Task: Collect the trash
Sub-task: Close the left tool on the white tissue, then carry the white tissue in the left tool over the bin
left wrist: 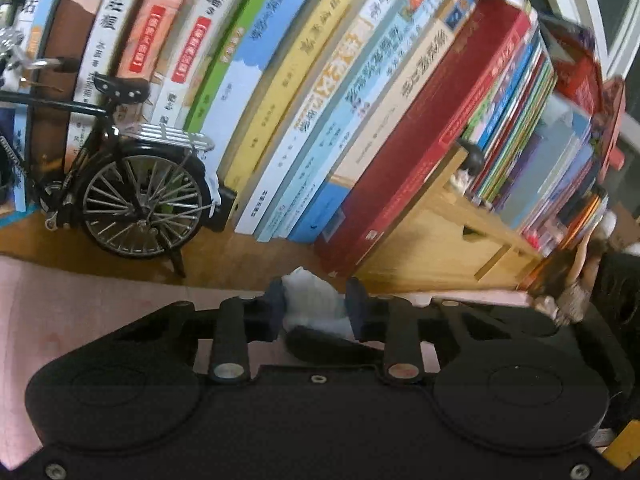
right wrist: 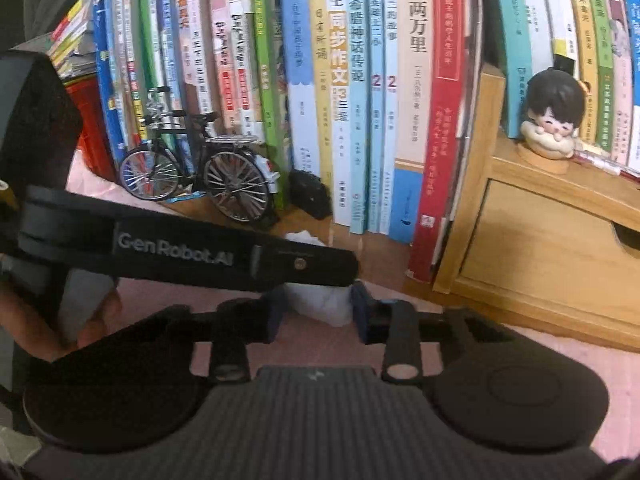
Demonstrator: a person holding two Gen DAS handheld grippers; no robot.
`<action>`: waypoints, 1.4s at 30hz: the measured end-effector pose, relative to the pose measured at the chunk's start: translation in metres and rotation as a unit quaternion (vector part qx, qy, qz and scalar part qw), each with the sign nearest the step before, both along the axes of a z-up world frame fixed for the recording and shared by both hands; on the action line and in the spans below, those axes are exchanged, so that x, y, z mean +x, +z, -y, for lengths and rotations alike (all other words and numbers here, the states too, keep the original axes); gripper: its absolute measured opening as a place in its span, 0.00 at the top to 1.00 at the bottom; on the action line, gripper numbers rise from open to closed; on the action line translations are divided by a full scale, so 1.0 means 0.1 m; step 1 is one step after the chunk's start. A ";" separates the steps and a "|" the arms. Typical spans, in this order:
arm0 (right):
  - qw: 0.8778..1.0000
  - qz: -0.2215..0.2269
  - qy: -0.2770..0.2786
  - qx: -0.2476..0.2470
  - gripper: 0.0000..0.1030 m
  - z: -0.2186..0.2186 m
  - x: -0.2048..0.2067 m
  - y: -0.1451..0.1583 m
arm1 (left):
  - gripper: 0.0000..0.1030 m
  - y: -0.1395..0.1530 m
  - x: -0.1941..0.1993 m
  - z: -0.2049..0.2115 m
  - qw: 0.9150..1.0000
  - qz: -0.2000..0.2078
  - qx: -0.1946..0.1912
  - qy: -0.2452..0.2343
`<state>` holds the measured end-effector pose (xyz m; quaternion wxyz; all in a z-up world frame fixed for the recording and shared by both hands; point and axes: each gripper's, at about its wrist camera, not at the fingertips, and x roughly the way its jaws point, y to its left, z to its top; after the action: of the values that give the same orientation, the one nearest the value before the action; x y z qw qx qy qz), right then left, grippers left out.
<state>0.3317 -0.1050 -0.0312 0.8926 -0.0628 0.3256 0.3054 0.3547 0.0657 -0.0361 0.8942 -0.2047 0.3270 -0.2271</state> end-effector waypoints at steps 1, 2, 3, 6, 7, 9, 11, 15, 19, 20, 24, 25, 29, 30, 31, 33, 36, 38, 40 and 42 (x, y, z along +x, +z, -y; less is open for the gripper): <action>1.000 -0.002 0.002 0.006 0.68 0.04 0.00 0.00 | 0.72 0.01 -0.01 -0.01 1.000 0.002 -0.002 0.001; 1.000 -0.002 0.002 0.013 0.68 0.05 0.00 0.00 | 0.72 0.03 -0.02 0.00 1.000 0.004 0.001 0.000; 1.000 -0.003 0.003 0.017 0.68 0.06 -0.01 0.01 | 0.72 0.06 -0.04 0.00 1.000 0.008 0.006 -0.001; 1.000 -0.003 0.004 0.028 0.69 0.10 -0.07 0.04 | 0.72 0.12 -0.11 -0.04 1.000 0.009 0.005 0.005; 0.999 -0.004 0.004 0.033 0.69 0.09 -0.10 0.05 | 0.72 0.14 -0.15 -0.07 1.000 0.008 -0.003 0.009; 0.999 -0.002 0.007 0.040 0.70 0.08 -0.20 0.11 | 0.72 0.19 -0.27 -0.12 1.000 0.010 -0.015 0.013; 0.999 -0.001 0.013 0.044 0.70 0.08 -0.32 0.18 | 0.72 0.28 -0.42 -0.14 1.000 0.013 -0.016 0.013; 0.999 0.003 0.023 0.046 0.70 0.10 -0.62 0.41 | 0.72 0.50 -0.78 -0.14 0.999 0.024 -0.015 0.015; 0.999 0.019 0.027 0.036 0.70 0.13 -1.02 0.66 | 0.72 0.73 -1.19 -0.10 0.999 0.032 -0.013 0.009; 0.999 0.021 0.028 0.035 0.70 0.15 -1.11 0.72 | 0.72 0.79 -1.30 -0.08 0.999 0.035 -0.009 0.006; 0.998 0.020 0.025 0.049 0.70 0.27 -1.49 0.90 | 0.73 1.00 -1.73 -0.03 0.999 0.045 -0.002 -0.002; 0.998 0.020 0.024 0.053 0.70 0.31 -1.59 0.94 | 0.73 1.04 -1.85 -0.02 0.999 0.047 -0.003 -0.004; 0.998 0.030 0.026 0.053 0.70 0.40 -2.03 1.07 | 0.73 1.16 -2.35 0.03 0.998 0.058 -0.001 -0.015; 0.998 0.032 0.028 0.051 0.70 0.43 -2.15 1.10 | 0.73 1.19 -2.48 0.04 0.998 0.060 0.001 -0.018; 0.998 0.038 0.031 0.047 0.70 0.45 -2.27 1.12 | 0.73 1.21 -2.61 0.05 0.998 0.064 0.002 -0.021; 0.997 0.052 0.037 0.039 0.70 0.48 -2.53 1.17 | 0.73 1.26 -2.87 0.08 0.997 0.071 0.009 -0.031; 0.997 0.065 0.041 0.032 0.70 0.52 -2.88 1.22 | 0.73 1.32 -3.21 0.11 0.996 0.076 0.019 -0.041; 0.996 0.068 0.041 0.032 0.70 0.55 -3.09 1.24 | 0.73 1.34 -3.44 0.13 0.995 0.082 0.027 -0.047; 0.996 0.069 0.040 0.037 0.70 0.59 -3.27 1.25 | 0.73 1.35 -3.66 0.15 0.995 0.087 0.030 -0.050; 0.996 0.068 0.040 0.042 0.70 0.63 -3.47 1.26 | 0.73 1.36 -3.90 0.16 0.994 0.092 0.034 -0.053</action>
<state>-0.0153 -0.1685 0.0944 0.9016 -0.0592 0.2481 0.3494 -0.0355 0.0499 0.0999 0.9135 -0.1353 0.2614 -0.2806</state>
